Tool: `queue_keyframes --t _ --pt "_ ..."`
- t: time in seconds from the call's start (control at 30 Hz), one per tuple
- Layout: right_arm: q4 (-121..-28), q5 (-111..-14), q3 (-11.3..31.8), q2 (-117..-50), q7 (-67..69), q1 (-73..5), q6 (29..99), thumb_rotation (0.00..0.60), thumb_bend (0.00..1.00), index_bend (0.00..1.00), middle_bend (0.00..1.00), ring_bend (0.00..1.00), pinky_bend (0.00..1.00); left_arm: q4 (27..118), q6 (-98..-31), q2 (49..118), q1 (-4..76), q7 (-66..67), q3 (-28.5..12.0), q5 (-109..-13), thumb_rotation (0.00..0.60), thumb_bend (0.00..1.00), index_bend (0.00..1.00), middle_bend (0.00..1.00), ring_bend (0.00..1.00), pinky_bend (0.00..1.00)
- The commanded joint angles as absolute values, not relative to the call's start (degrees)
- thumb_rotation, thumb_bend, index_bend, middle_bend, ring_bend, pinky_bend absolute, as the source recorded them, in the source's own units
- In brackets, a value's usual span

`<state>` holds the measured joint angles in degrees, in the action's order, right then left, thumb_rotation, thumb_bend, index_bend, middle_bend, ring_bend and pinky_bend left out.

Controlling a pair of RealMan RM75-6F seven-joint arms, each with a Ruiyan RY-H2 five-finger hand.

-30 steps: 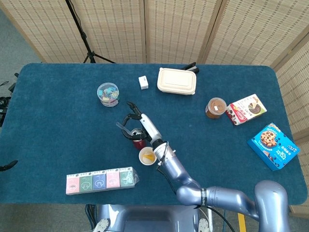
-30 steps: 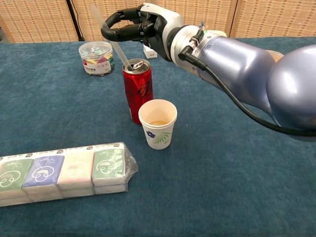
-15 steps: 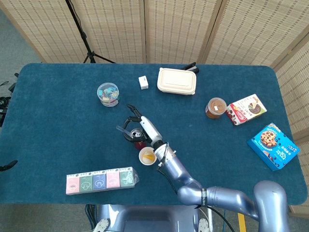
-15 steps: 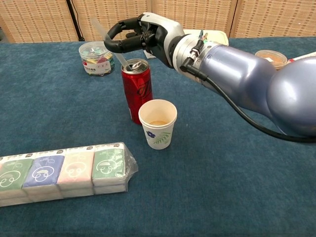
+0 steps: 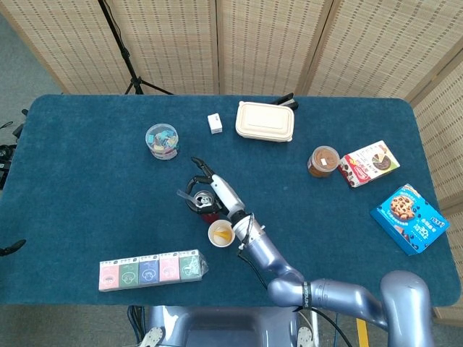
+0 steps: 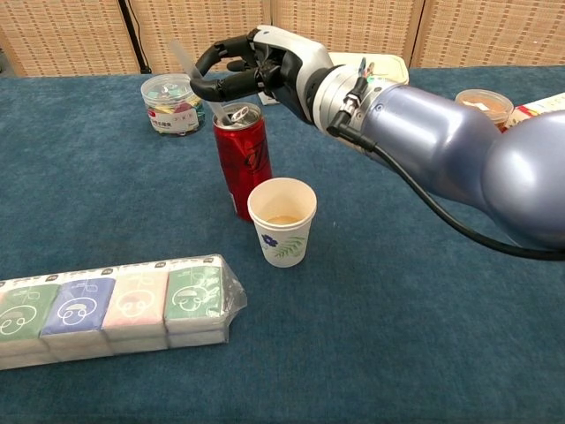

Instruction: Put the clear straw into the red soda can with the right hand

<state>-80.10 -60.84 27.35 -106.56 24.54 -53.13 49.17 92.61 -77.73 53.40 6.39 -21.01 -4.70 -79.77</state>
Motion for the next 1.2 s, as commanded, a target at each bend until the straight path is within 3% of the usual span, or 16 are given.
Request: queue_keyframes --t 0.03,0.63,0.83,0.93,1.1,1.2 --pt "-80.2 -61.9 27.0 -106.3 25.3 -52.9 49.2 0.600 0.45 0.49 0.00 0.00 0.00 92.6 -77.8 53.4 6.4 -21.0 -4.7 -79.8 0.600 0.00 0.00 0.00 0.00 0.00" --pt "-82.2 -64.7 26.9 -104.4 25.3 -52.0 50.7 0.600 0.45 0.42 0.00 0.00 0.00 92.5 -77.7 53.3 6.4 -21.5 -4.6 -80.1 0.600 0.00 0.00 0.00 0.00 0.00" --pt "-89.7 -66.3 25.2 -97.2 16.9 -49.8 53.2 0.600 0.44 0.23 0.00 0.00 0.00 92.0 -77.8 53.1 6.3 -22.4 -4.6 -80.2 0.600 0.00 0.00 0.00 0.00 0.00" --pt "-93.5 -68.0 23.2 -92.4 9.7 -48.0 55.6 0.600 0.37 0.16 0.00 0.00 0.00 91.9 -78.3 53.1 6.1 -22.6 -4.4 -80.6 0.600 0.00 0.00 0.00 0.00 0.00" --pt "-101.6 -70.6 16.3 -81.1 -10.8 -41.9 63.1 0.600 0.24 0.09 0.00 0.00 0.00 91.8 -79.4 53.3 5.5 -22.0 -3.9 -81.5 0.600 0.00 0.00 0.00 0.00 0.00" --pt "-104.2 -71.1 13.1 -75.8 -15.9 -38.0 66.4 0.600 0.12 0.05 0.00 0.00 0.00 91.9 -80.2 53.3 5.0 -21.7 -3.6 -82.2 0.600 0.00 0.00 0.00 0.00 0.00"
